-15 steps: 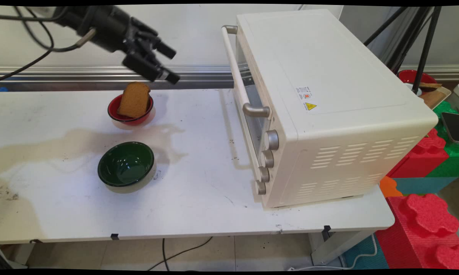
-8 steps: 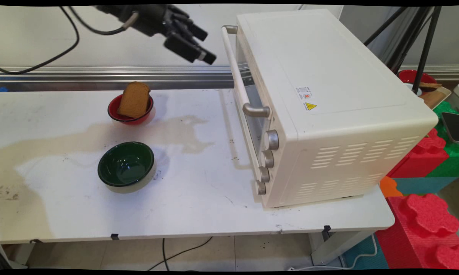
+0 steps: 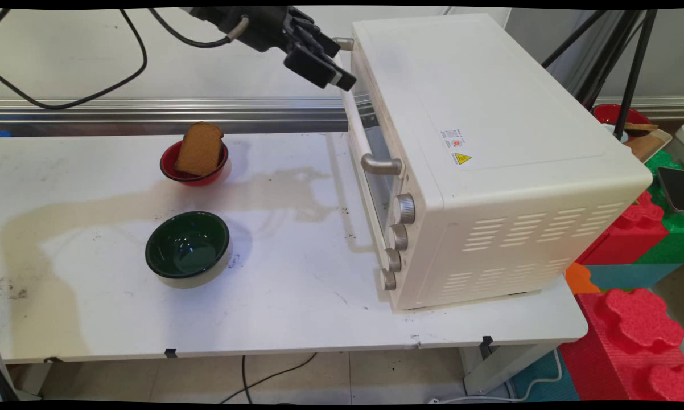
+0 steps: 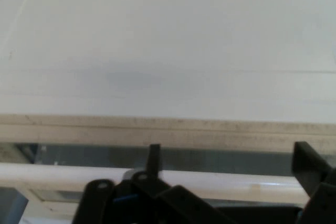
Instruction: Open the oven
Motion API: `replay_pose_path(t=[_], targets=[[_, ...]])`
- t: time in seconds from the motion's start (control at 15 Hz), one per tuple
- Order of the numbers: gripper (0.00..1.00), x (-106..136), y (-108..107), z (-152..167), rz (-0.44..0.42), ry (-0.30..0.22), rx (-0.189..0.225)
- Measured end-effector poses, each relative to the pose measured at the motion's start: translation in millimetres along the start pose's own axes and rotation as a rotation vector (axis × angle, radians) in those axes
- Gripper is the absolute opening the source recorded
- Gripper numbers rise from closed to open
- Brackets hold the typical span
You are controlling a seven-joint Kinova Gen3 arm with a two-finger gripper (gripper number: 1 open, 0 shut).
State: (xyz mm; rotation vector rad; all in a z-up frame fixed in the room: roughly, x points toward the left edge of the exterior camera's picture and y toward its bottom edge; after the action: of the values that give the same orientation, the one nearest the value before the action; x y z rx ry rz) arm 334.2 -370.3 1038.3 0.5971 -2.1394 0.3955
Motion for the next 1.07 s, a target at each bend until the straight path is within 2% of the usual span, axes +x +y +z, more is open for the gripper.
replay_pose_path(t=[0.07, 1.07], targets=[[0.0, 1, 0, 4, 0.001, 0.0, 0.0], [0.0, -3, 1, 33, 0.003, -0.024, -0.022]])
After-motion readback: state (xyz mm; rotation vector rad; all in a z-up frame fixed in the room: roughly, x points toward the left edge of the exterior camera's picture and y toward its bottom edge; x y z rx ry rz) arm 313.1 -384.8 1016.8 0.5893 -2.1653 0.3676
